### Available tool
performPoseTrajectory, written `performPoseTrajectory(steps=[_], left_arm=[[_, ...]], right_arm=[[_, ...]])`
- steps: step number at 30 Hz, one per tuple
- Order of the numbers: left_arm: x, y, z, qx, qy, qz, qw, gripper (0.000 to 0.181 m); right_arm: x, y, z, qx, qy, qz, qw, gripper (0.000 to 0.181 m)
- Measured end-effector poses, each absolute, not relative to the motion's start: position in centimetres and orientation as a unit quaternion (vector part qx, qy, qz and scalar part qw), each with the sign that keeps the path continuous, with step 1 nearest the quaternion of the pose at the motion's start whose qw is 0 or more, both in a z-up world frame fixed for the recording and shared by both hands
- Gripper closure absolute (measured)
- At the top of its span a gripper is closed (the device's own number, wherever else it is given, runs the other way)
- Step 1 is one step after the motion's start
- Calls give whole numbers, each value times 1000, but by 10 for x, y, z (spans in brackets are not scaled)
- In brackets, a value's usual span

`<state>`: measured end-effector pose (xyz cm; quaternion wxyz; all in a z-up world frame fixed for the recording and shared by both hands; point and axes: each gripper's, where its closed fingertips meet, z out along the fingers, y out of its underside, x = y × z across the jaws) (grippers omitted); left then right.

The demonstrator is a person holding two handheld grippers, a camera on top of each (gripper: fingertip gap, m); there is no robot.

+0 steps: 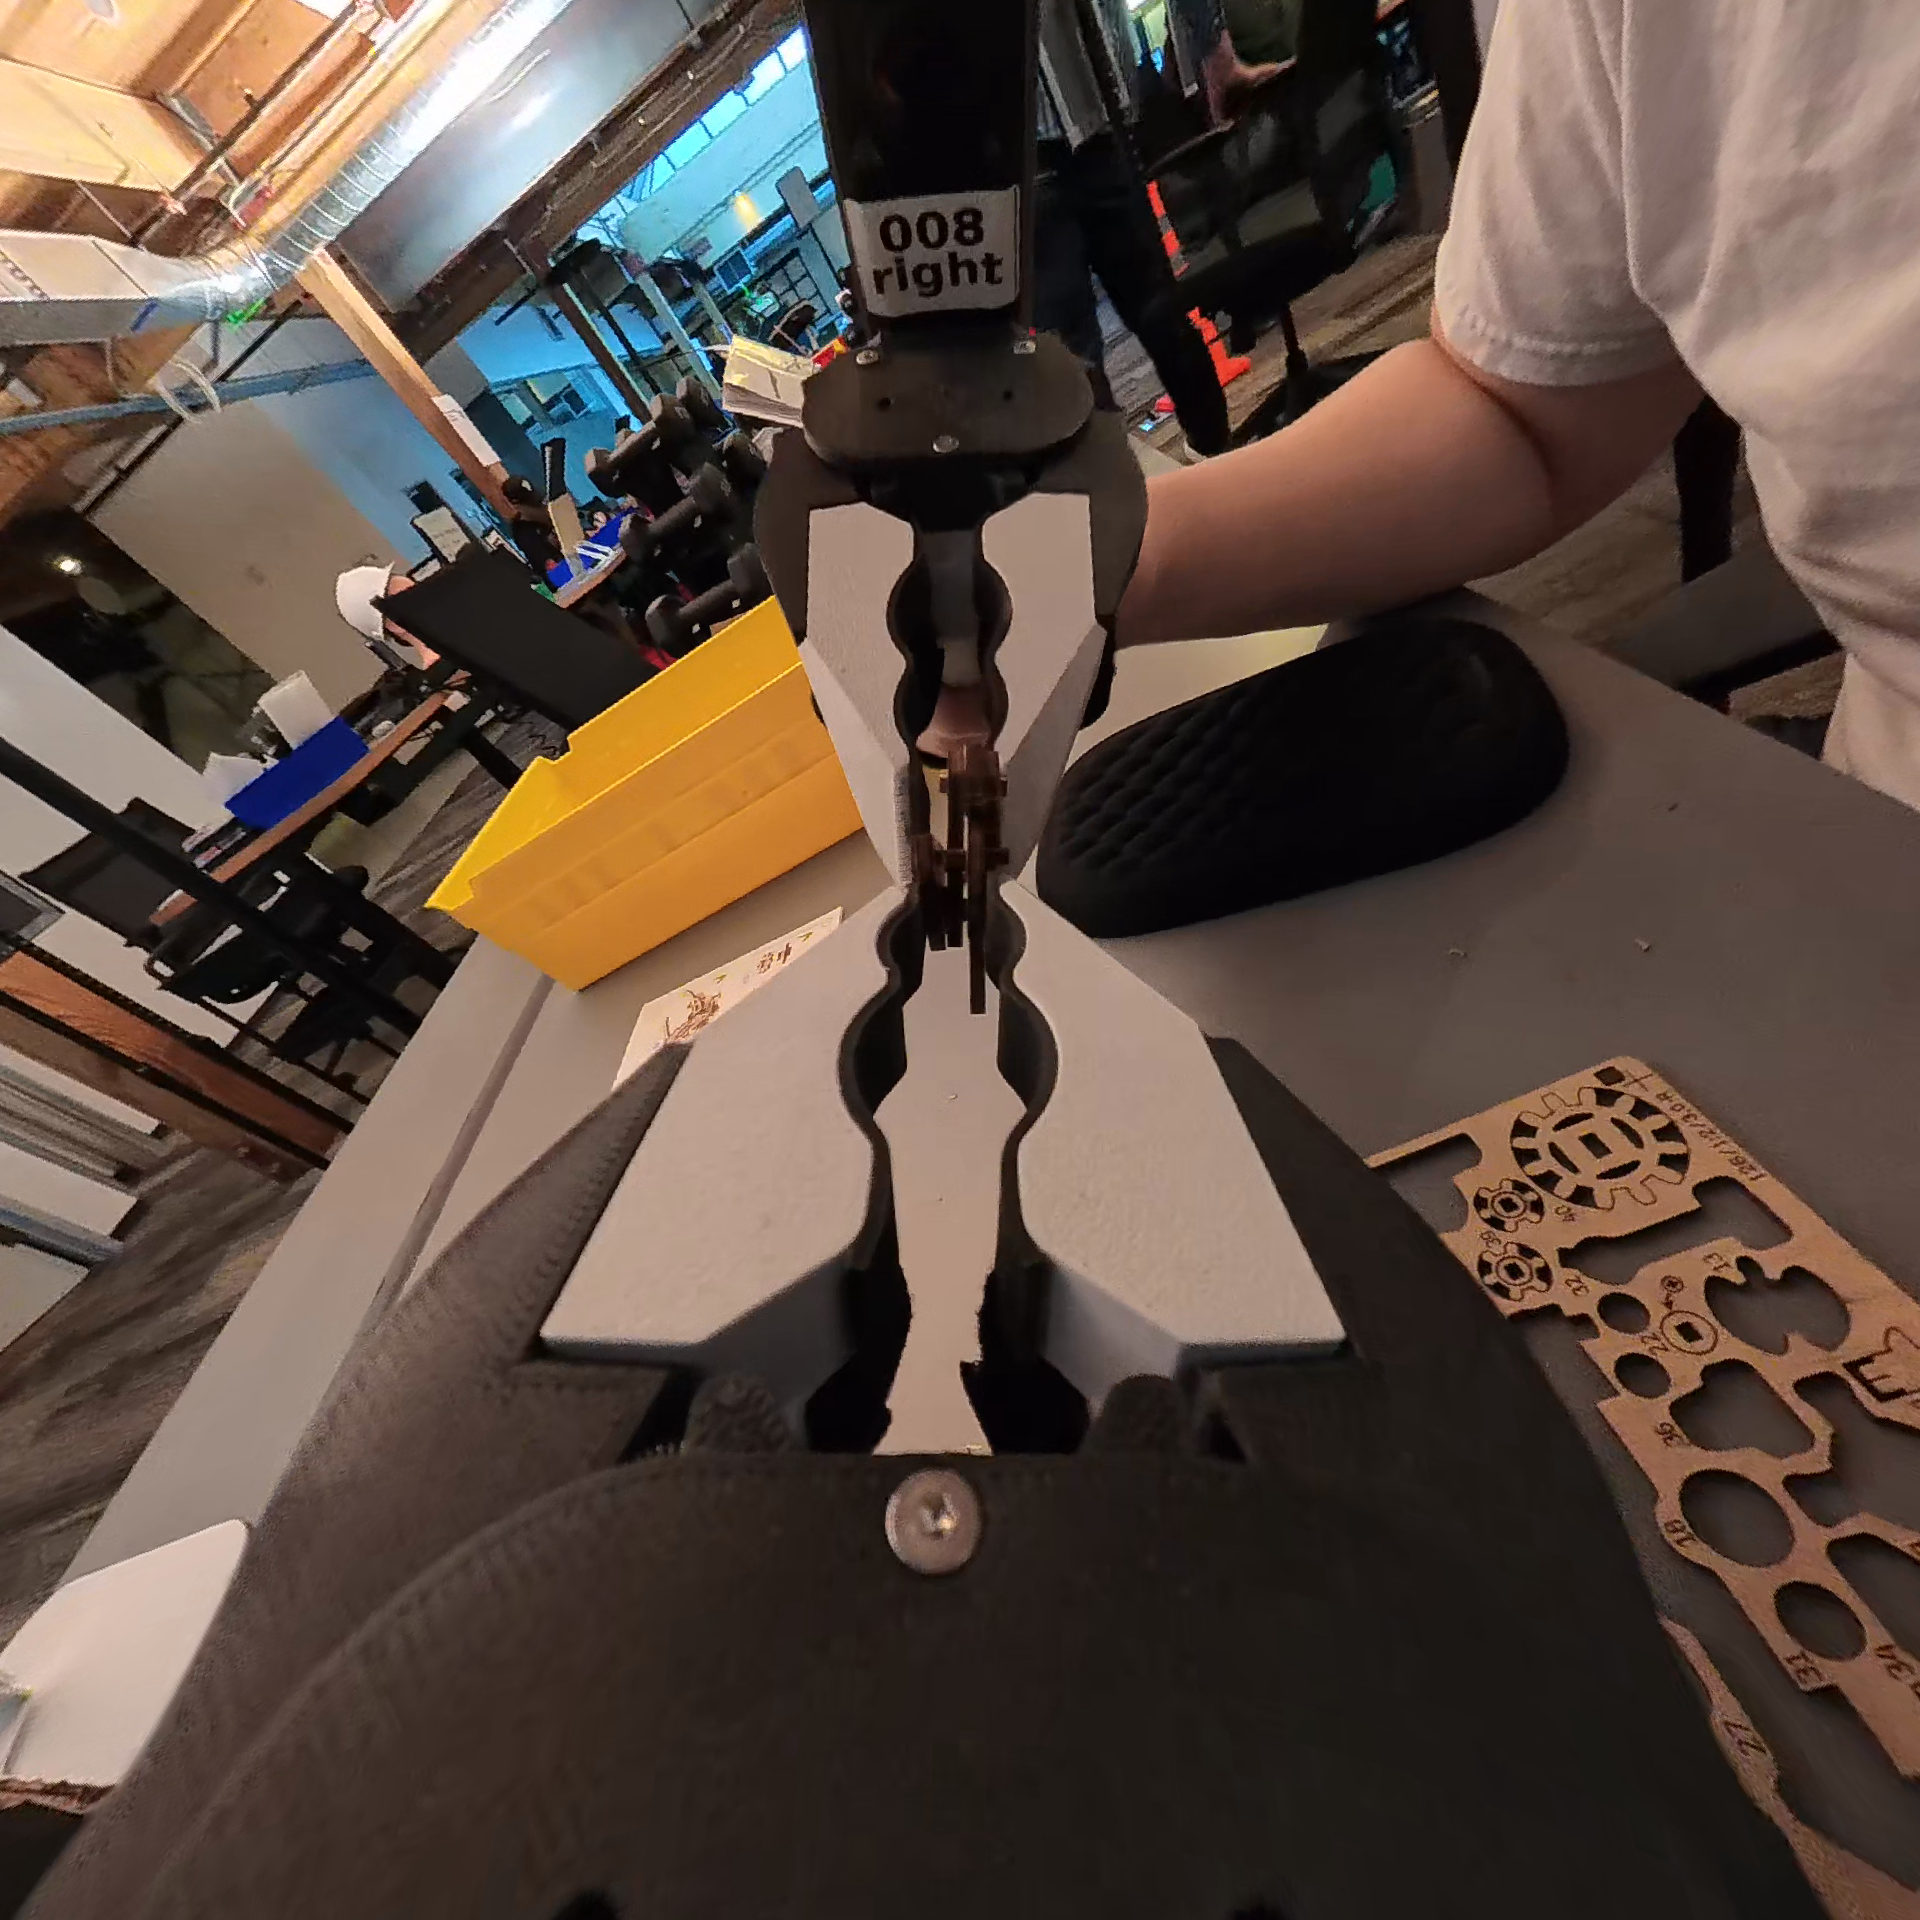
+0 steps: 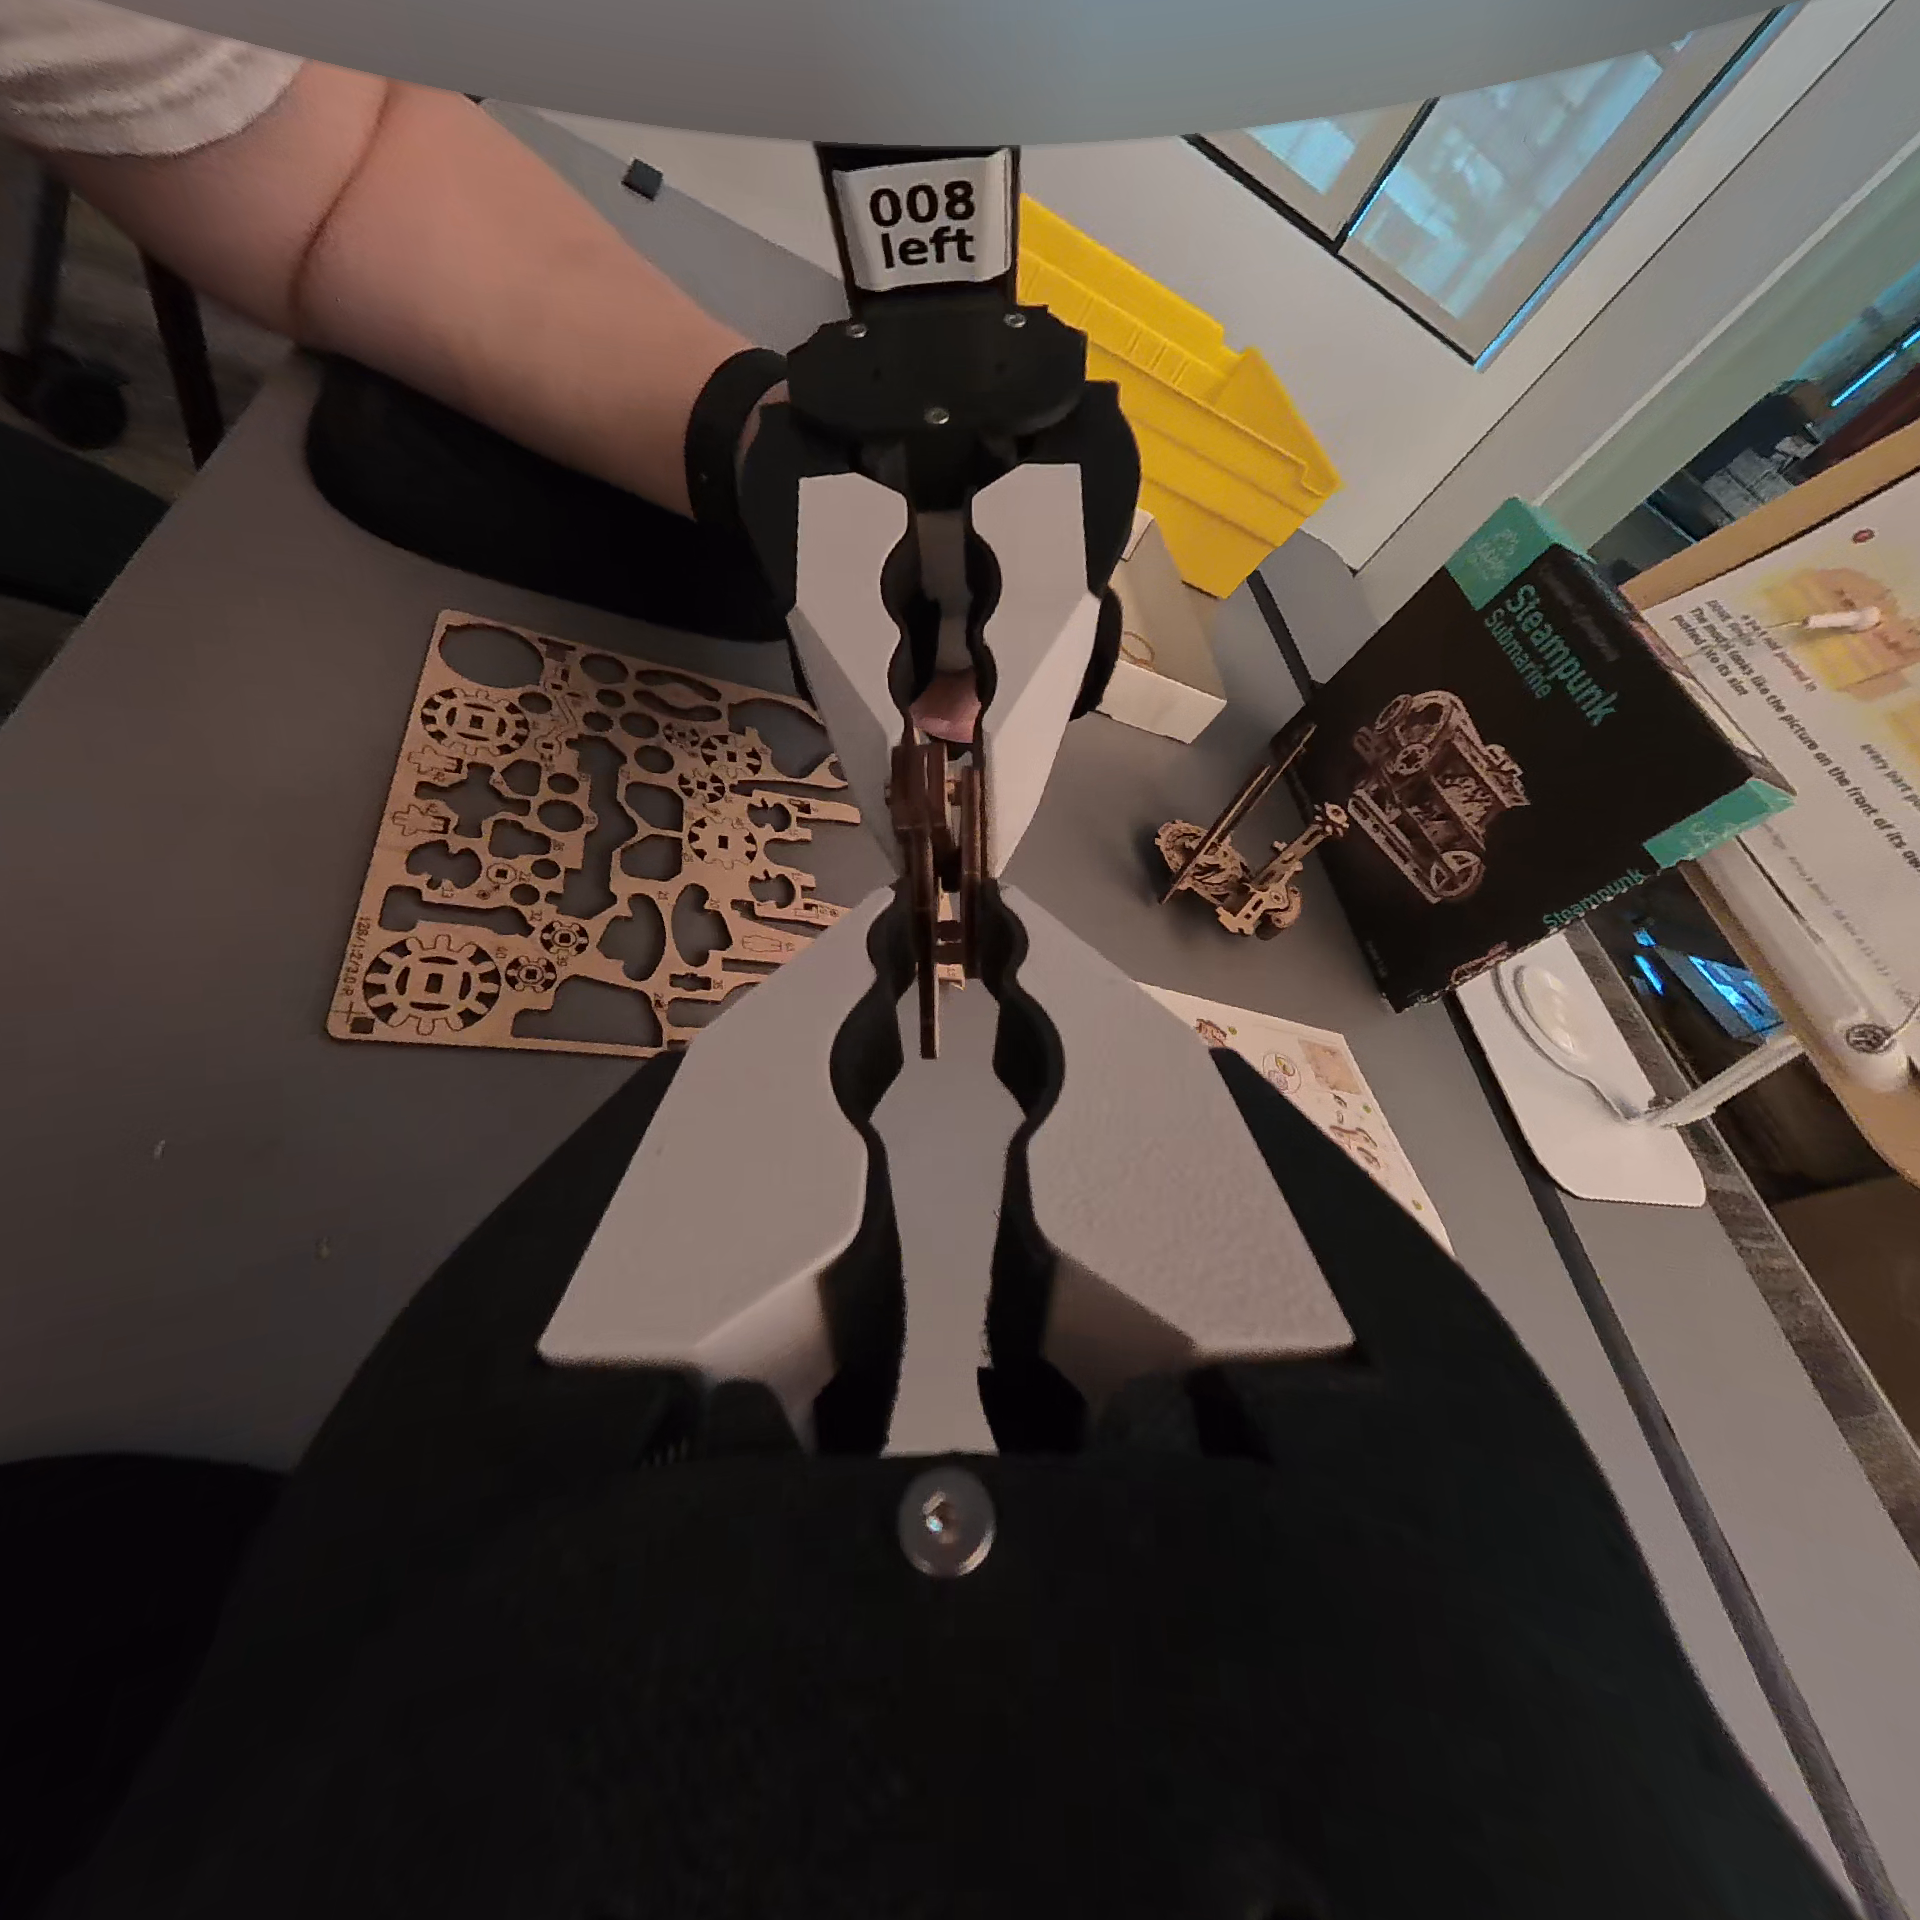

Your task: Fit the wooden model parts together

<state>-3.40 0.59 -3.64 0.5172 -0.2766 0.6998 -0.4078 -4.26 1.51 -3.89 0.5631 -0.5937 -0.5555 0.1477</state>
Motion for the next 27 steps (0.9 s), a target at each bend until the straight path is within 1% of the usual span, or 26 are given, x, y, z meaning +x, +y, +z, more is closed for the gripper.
performPoseTrajectory(steps=[9,11,14,17,21,23,25,27], left_arm=[[-36,2,-40,-284,714,-409,492,173],[-36,5,-36,-290,704,-413,500,172],[-38,3,-27,-297,689,-449,486,172],[-35,0,-25,-292,681,-455,493,172],[-36,-2,-24,-288,678,-457,498,172],[-37,1,-16,-285,664,-466,510,172],[-40,1,-10,-284,655,-481,509,172],[-42,-1,-5,-279,646,-498,507,173]], right_arm=[[-45,11,-44,-594,-566,157,550,172],[-44,15,-39,-594,-552,159,563,172],[-45,11,-30,-590,-528,230,565,170],[-40,10,-26,-570,-538,211,584,162],[-39,3,-27,-560,-561,198,577,161],[-35,5,-32,-571,-567,187,563,158],[-35,9,-34,-578,-561,178,565,159],[-39,10,-30,-574,-551,178,578,165]])
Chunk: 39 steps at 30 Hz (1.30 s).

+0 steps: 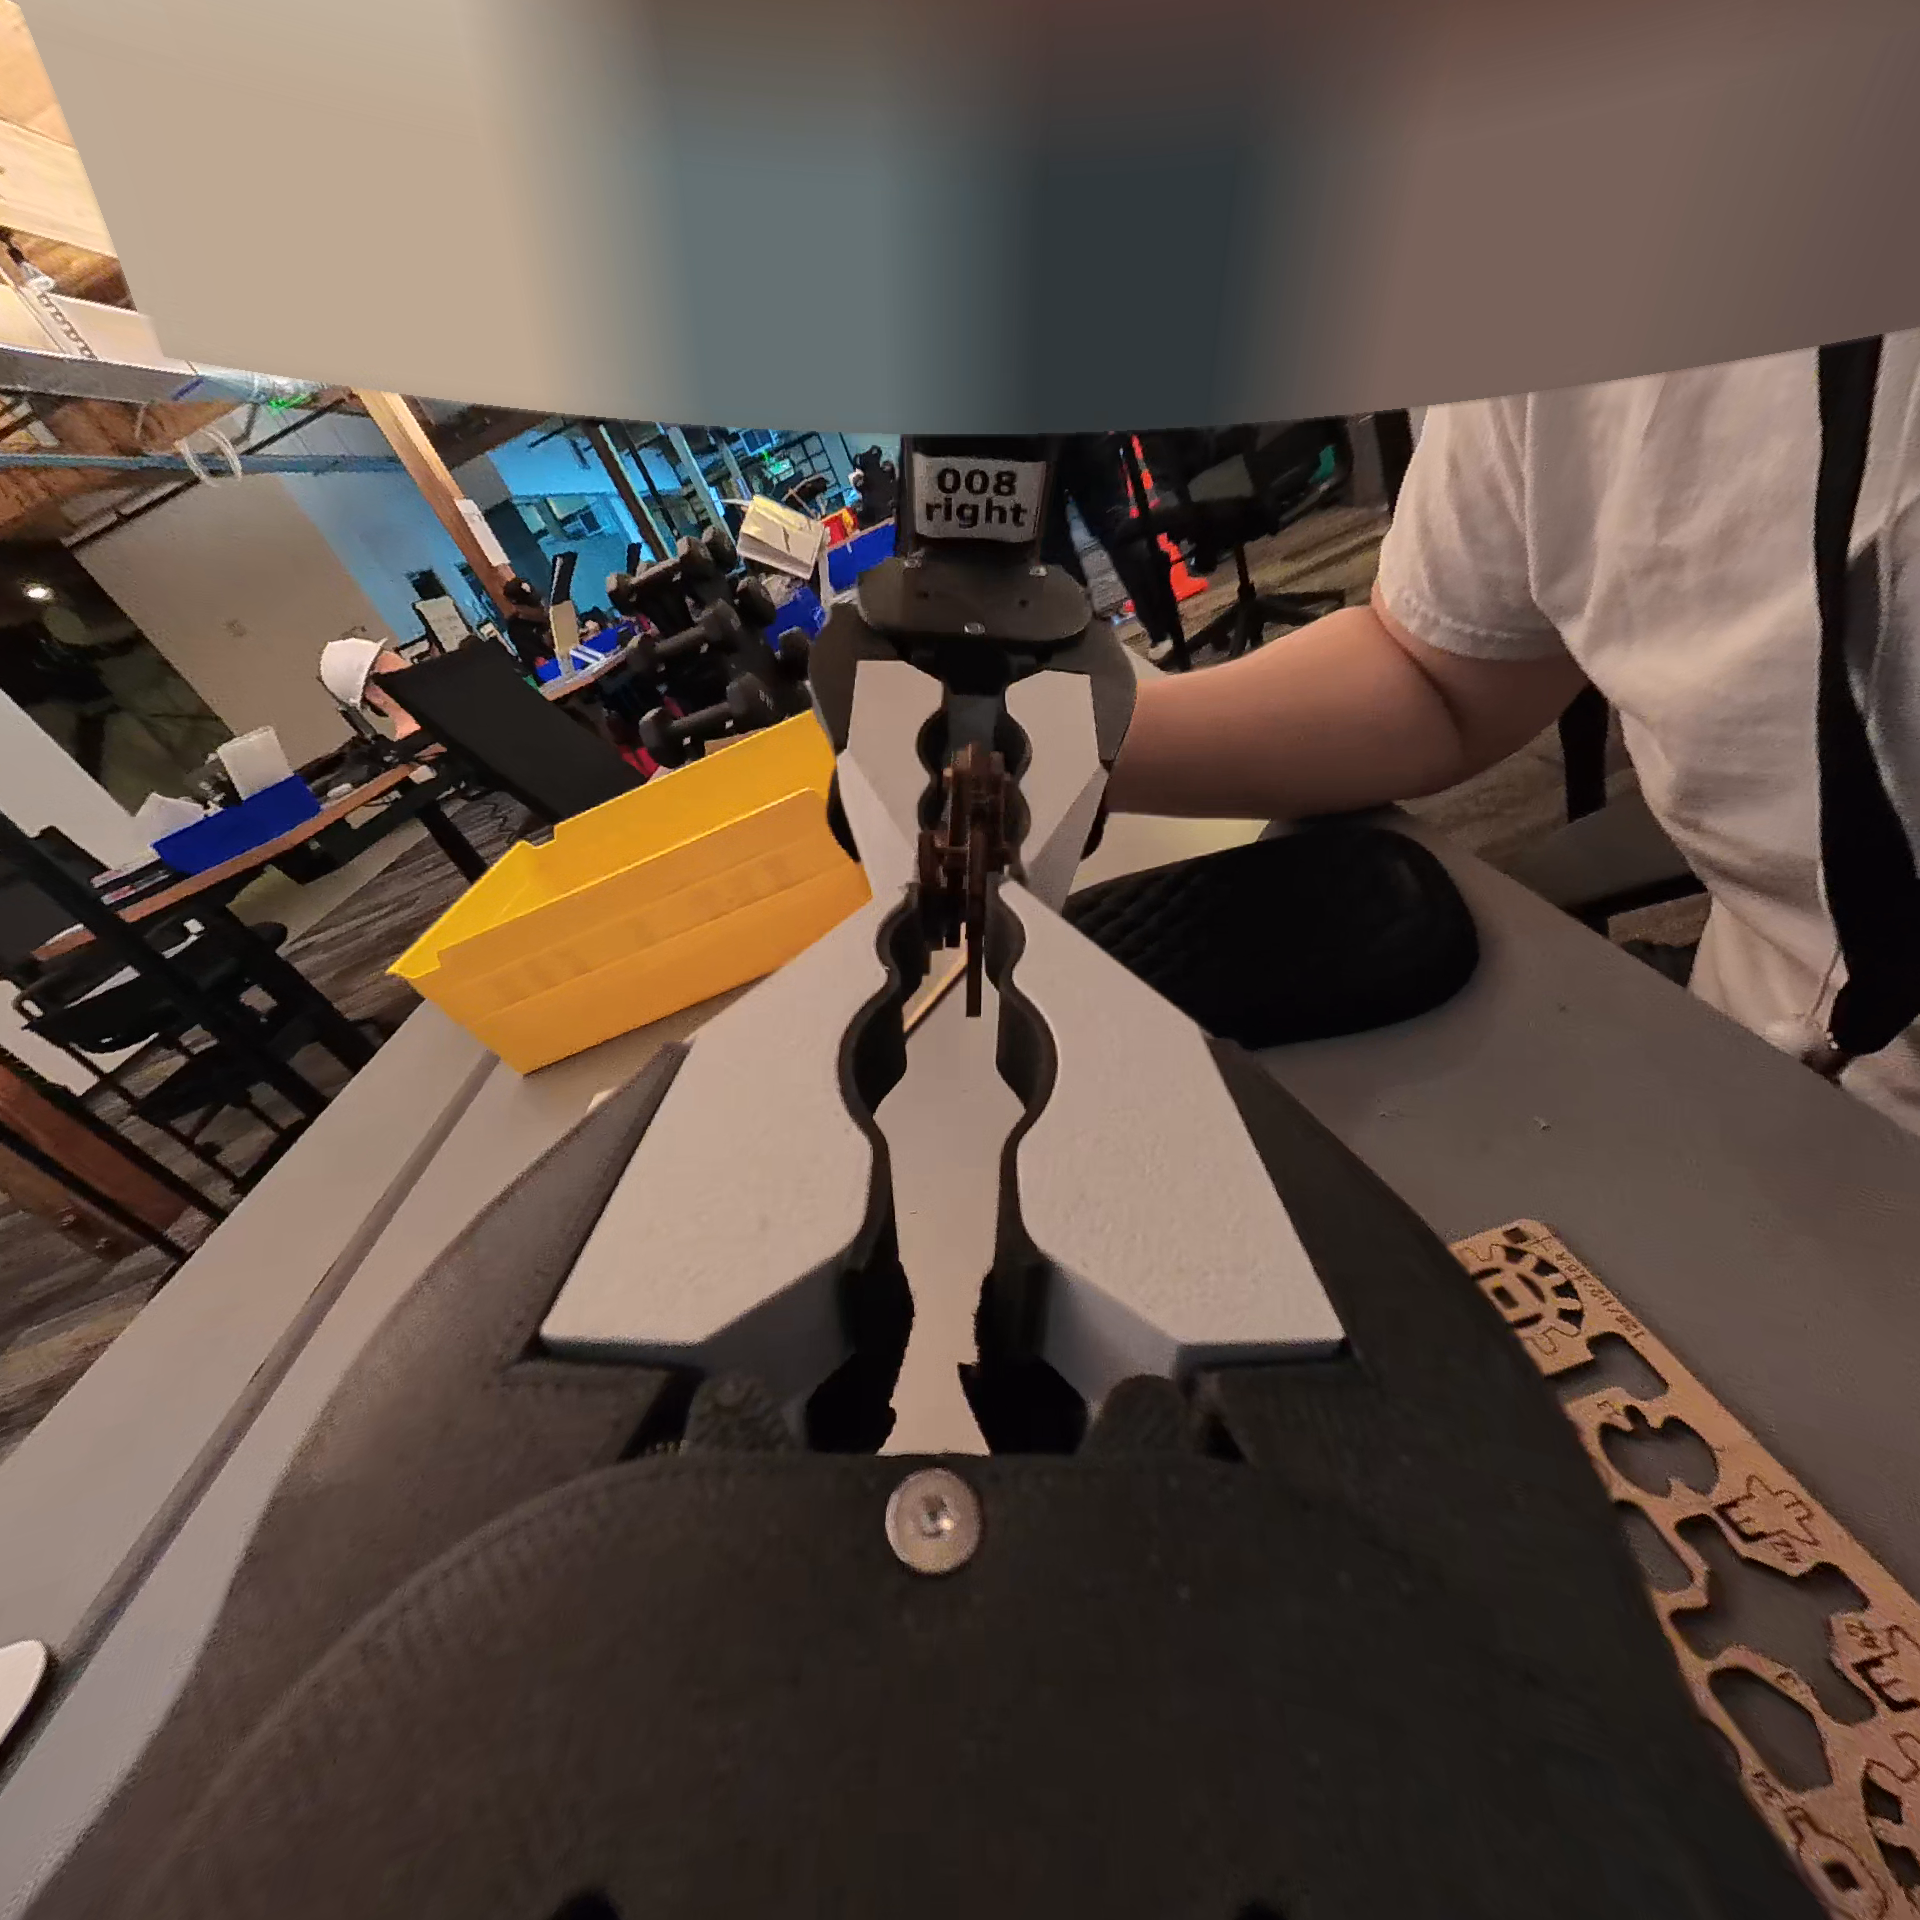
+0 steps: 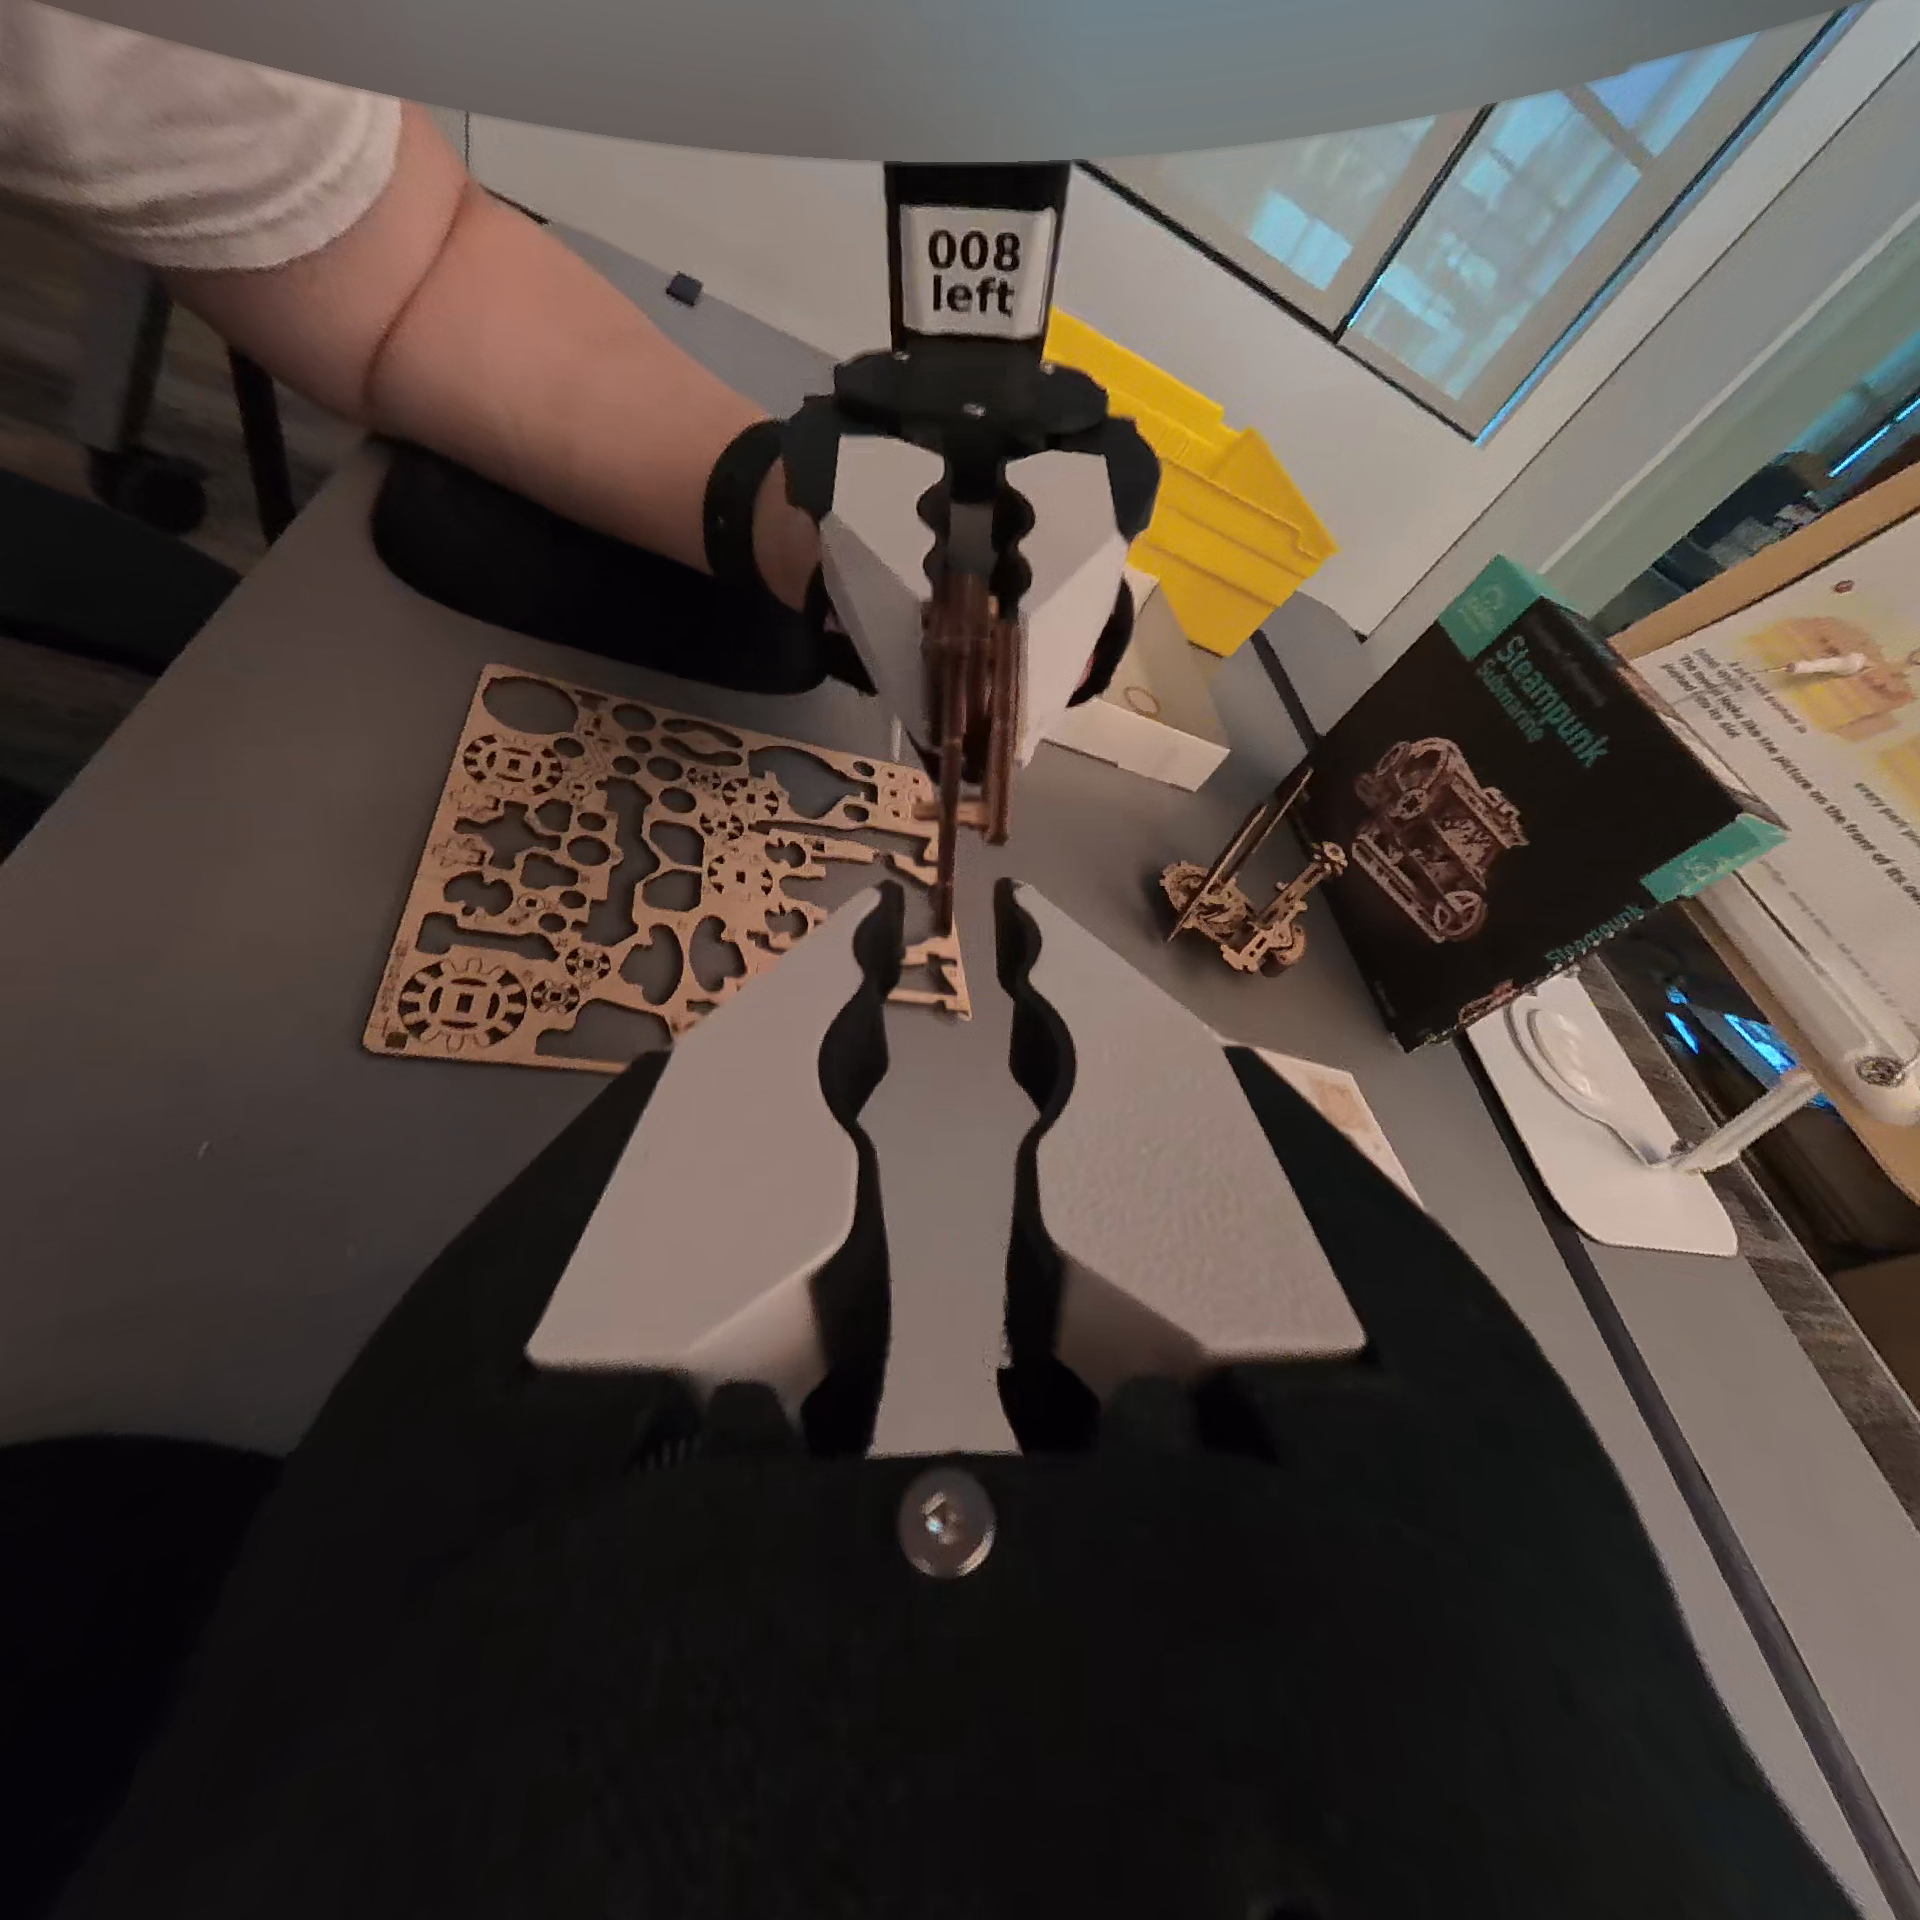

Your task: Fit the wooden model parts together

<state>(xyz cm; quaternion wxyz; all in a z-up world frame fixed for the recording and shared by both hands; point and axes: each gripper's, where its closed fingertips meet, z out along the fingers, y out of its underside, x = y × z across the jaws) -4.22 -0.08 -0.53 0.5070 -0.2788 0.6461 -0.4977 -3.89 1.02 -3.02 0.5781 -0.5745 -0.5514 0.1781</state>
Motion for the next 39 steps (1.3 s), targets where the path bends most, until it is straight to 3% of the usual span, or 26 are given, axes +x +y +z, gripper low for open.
performPoseTrajectory(steps=[21,39], left_arm=[[-43,-3,-7,-284,646,-515,487,172],[-43,0,-9,-303,646,-518,471,172]], right_arm=[[-46,10,-22,-593,-512,214,583,173],[-44,10,-20,-568,-528,184,604,169]])
